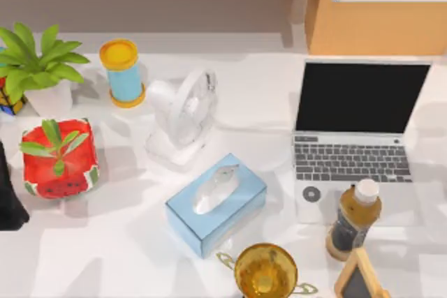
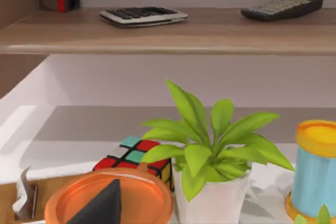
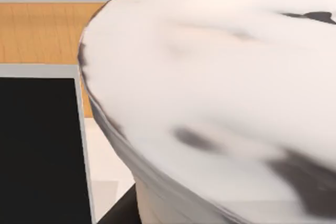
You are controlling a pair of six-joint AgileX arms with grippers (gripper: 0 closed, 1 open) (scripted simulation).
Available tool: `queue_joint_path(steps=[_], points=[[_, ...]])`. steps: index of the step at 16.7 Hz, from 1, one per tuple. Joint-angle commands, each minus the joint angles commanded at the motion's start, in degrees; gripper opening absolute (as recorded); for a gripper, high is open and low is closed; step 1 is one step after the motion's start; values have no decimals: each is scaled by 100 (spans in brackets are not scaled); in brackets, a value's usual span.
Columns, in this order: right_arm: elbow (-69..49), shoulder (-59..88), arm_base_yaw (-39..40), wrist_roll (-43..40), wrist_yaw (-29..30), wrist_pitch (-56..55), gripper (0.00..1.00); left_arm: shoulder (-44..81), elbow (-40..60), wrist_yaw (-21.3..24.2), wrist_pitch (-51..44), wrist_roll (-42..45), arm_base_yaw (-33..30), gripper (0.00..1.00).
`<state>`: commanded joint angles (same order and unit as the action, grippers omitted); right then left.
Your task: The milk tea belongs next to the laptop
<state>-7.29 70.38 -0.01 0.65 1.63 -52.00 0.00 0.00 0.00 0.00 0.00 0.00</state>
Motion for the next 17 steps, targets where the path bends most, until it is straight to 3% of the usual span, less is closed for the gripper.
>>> queue_joint_path(steps=[9, 17], points=[[8, 36, 9, 9, 30, -65, 0, 0, 0, 0, 0, 0, 0, 100], [-13, 584, 15, 13, 63, -1078, 0, 0, 0, 0, 0, 0, 0, 100]])
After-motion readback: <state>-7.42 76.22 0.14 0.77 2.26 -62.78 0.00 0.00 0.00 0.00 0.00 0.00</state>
